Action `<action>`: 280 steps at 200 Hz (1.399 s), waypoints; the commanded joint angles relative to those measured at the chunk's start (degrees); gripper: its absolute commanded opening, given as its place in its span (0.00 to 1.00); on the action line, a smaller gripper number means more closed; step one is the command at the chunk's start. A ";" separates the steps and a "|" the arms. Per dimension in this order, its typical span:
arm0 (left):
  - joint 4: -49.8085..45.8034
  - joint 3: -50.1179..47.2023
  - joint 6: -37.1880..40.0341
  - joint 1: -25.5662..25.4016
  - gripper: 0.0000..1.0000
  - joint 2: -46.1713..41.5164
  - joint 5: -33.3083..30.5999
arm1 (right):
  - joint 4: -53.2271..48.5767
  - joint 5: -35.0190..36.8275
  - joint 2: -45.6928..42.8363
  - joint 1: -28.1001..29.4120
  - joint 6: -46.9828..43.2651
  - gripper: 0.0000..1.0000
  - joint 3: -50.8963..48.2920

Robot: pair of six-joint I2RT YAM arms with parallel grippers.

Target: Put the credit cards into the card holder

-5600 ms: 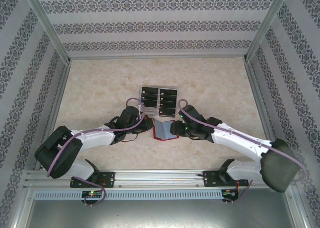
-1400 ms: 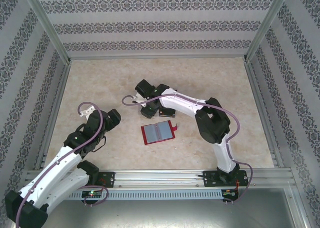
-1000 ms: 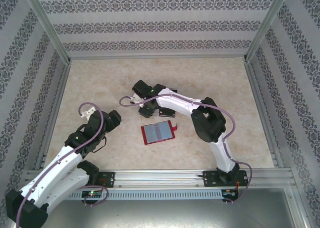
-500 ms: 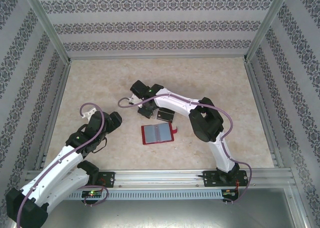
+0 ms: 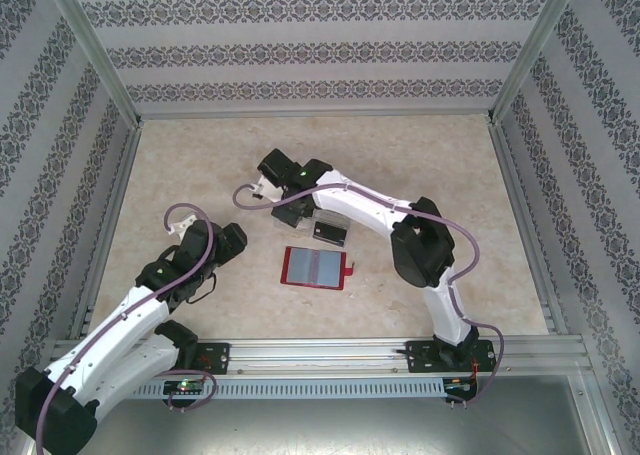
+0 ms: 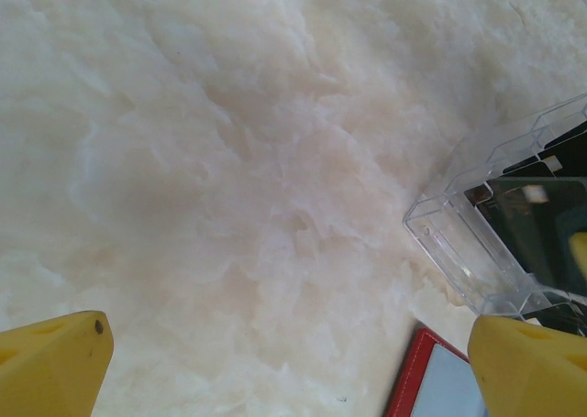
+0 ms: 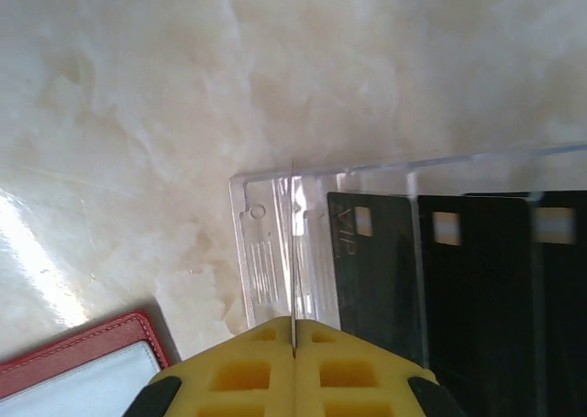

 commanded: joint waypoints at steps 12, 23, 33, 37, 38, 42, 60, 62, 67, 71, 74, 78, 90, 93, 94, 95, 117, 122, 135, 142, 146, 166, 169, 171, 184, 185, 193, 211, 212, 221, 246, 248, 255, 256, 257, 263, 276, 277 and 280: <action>2.93 0.38 4.23 0.61 1.00 1.89 2.75 | 1.44 1.28 -9.68 0.82 6.34 0.00 -1.93; 3.56 1.05 6.39 0.51 1.00 3.71 4.77 | 2.20 1.21 -13.20 0.82 10.30 0.00 -4.97; 4.05 1.79 8.53 0.49 1.00 6.06 6.91 | 3.08 1.48 -16.07 0.76 13.60 0.00 -7.95; 4.35 2.11 9.54 0.53 1.00 7.17 8.03 | 3.53 1.72 -17.29 0.73 15.13 0.00 -9.28; 4.41 2.23 9.79 0.54 1.00 7.49 8.34 | 3.58 1.72 -17.68 0.73 15.53 0.00 -9.77; 4.59 2.63 10.86 0.54 1.00 8.73 9.40 | 4.03 1.86 -19.12 0.68 17.29 0.00 -11.49; 4.48 5.13 15.19 -0.24 1.00 15.43 13.49 | 6.96 0.76 -25.84 -0.08 26.69 0.00 -20.04; 4.41 5.40 15.68 -0.41 1.00 16.22 13.75 | 7.32 0.47 -26.41 -0.24 27.91 0.00 -20.87; 4.13 6.32 16.90 -0.96 1.00 18.30 14.21 | 8.50 -0.35 -28.75 -0.68 30.88 0.00 -23.97; 3.92 6.97 17.82 -1.57 1.00 19.79 14.48 | 9.79 -1.22 -30.39 -1.10 33.33 0.00 -26.49; 3.82 7.57 18.47 -1.97 1.00 20.86 14.53 | 10.88 -1.89 -31.72 -1.39 35.36 0.00 -28.33; 3.62 8.30 19.33 -2.63 1.00 22.39 14.63 | 12.95 -2.96 -33.75 -1.87 38.76 0.00 -32.03; 3.04 10.57 21.77 -4.69 1.00 26.60 14.26 | 19.03 -6.32 -38.62 -3.25 45.83 0.00 -41.10; 2.96 11.06 22.29 -5.17 1.00 27.56 14.01 | 20.20 -6.94 -40.00 -3.71 47.92 0.00 -43.41; 2.93 11.28 22.45 -5.34 1.00 27.83 13.96 | 20.66 -7.09 -40.42 -3.78 48.58 0.00 -44.19; 2.95 11.39 22.57 -5.56 1.00 28.10 13.90 | 21.42 -7.16 -40.84 -3.81 49.26 0.00 -44.93; 3.51 14.34 25.25 -9.13 1.00 33.24 12.28 | 33.15 -10.00 -49.34 -4.74 60.70 0.00 -59.19; 3.86 14.77 25.64 -9.85 1.00 34.13 12.25 | 34.97 -10.04 -50.78 -4.66 62.99 0.00 -61.64; 4.51 16.11 26.41 -11.49 1.00 36.24 11.57 | 40.00 -9.66 -53.76 -4.61 68.03 0.00 -67.48; 4.64 16.77 26.80 -12.20 1.00 37.45 11.34 | 43.13 -9.45 -55.27 -4.46 70.44 0.00 -70.76; 4.65 17.18 26.92 -12.61 1.00 38.09 11.10 | 45.02 -9.31 -55.76 -4.37 71.93 0.00 -72.42; 4.01 18.97 28.24 -14.51 1.00 41.22 9.36 | 52.82 -9.45 -56.75 -4.02 76.94 0.00 -78.14; 3.77 19.23 28.46 -14.82 1.00 41.61 9.01 | 53.72 -9.39 -56.74 -3.92 77.51 0.00 -78.66; 3.66 19.27 28.53 -15.05 1.00 41.92 8.83 | 54.19 -9.43 -56.68 -3.79 77.86 0.00 -79.01; 3.08 19.77 29.03 -15.93 1.00 43.29 7.33 | 57.15 -9.47 -55.86 -3.32 79.61 0.00 -80.45; 3.03 19.80 29.07 -15.99 1.00 43.39 7.24 | 57.55 -9.50 -55.73 -3.27 79.67 0.00 -80.60; 2.81 19.87 29.19 -16.34 1.00 44.08 6.53 | 59.27 -9.76 -54.84 -2.84 80.38 0.00 -81.00; 2.38 19.50 28.86 -16.58 1.00 45.14 5.18 | 62.04 -10.06 -52.53 -1.94 81.23 0.00 -81.19; 2.33 19.50 28.86 -16.58 1.00 45.19 5.11 | 62.15 -10.06 -52.40 -1.88 81.23 0.00 -81.19; 1.95 19.40 28.63 -16.65 1.00 45.57 4.21 | 63.14 -9.96 -51.30 -1.34 81.33 0.00 -81.11; 0.55 18.79 27.91 -16.63 1.00 46.29 2.27 | 65.58 -10.37 -48.49 -0.46 81.49 0.00 -80.82; 0.48 18.79 27.85 -16.66 1.00 46.34 2.18 | 65.70 -10.44 -48.29 -0.43 81.49 0.00 -80.74; 0.18 18.48 27.73 -16.72 1.00 46.46 1.96 | 66.09 -10.63 -47.43 -0.28 81.49 0.00 -80.63; 0.17 18.46 27.72 -16.69 1.00 46.47 1.96 | 66.15 -10.65 -47.34 -0.26 81.45 0.00 -80.64; 0.17 18.49 27.71 -16.68 1.00 46.52 1.92 | 66.22 -10.70 -47.25 -0.25 81.42 0.00 -80.61; 0.09 18.26 27.63 -16.67 1.00 46.55 1.88 | 66.65 -10.83 -46.75 -0.16 81.48 0.00 -80.67; -0.09 17.71 27.28 -16.67 1.00 46.64 1.70 | 67.81 -11.15 -45.58 0.02 81.43 0.00 -80.91; -0.14 17.72 27.19 -16.67 1.00 46.69 1.66 | 67.85 -11.22 -45.49 0.02 81.46 0.00 -80.87; -0.30 17.61 27.05 -16.67 1.00 46.66 1.51 | 68.10 -11.32 -45.28 0.15 81.49 0.00 -80.95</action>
